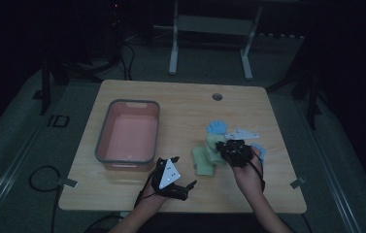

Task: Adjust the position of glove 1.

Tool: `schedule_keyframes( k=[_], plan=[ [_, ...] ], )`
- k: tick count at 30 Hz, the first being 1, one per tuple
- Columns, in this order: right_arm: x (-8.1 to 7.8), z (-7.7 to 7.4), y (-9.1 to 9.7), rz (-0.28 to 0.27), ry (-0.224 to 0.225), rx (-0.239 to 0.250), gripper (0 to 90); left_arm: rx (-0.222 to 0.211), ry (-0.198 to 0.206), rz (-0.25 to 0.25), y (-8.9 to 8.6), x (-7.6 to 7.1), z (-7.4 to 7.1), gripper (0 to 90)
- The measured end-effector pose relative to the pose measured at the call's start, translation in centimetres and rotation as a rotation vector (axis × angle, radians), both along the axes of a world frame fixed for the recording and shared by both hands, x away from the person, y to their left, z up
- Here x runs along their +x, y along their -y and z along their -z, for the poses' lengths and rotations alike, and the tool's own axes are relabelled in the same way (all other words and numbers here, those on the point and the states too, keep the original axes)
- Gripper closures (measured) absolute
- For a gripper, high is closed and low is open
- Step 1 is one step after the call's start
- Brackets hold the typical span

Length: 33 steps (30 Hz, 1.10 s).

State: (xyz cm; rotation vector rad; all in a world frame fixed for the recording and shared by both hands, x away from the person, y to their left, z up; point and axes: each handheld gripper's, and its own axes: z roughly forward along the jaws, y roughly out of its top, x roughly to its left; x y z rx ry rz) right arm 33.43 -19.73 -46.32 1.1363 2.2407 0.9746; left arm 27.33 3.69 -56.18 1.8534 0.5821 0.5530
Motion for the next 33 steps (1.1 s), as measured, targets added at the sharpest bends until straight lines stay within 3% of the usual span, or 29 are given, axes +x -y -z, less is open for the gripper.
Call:
schedule_keyframes(
  k=[5, 16, 20, 26, 29, 31, 33],
  plan=[
    [0.1, 1.6, -1.6, -0.050, -0.036, -0.027, 85.4, -0.002, -0.006, 0.005, -0.1, 0.0, 0.0, 2.5],
    [0.9, 5.1, -3.0, -0.063, -0.111, -0.067, 85.0, -0.043, -0.009, 0.021, -0.2, -0.1, -0.1, 2.4],
    [1.0, 6.3, -3.0, -0.062, -0.133, -0.076, 84.7, -0.020, 0.011, -0.007, -0.3, 0.0, -0.1, 2.5],
    [1.1, 6.2, -2.8, -0.073, -0.136, -0.074, 82.7, -0.050, -0.004, -0.048, -0.9, 0.4, -0.2, 2.5],
    [1.0, 5.7, -2.5, -0.084, -0.139, -0.058, 80.1, -0.087, -0.040, -0.035, -1.2, 0.6, -0.2, 3.7],
    [0.9, 5.3, -2.1, -0.094, -0.132, -0.044, 77.0, -0.090, -0.051, -0.035, -1.3, 0.7, -0.2, 3.7],
    [0.8, 4.9, -1.5, -0.105, -0.121, -0.038, 74.1, -0.084, -0.076, 0.006, -1.2, 0.9, -0.1, 3.7]
  ],
)
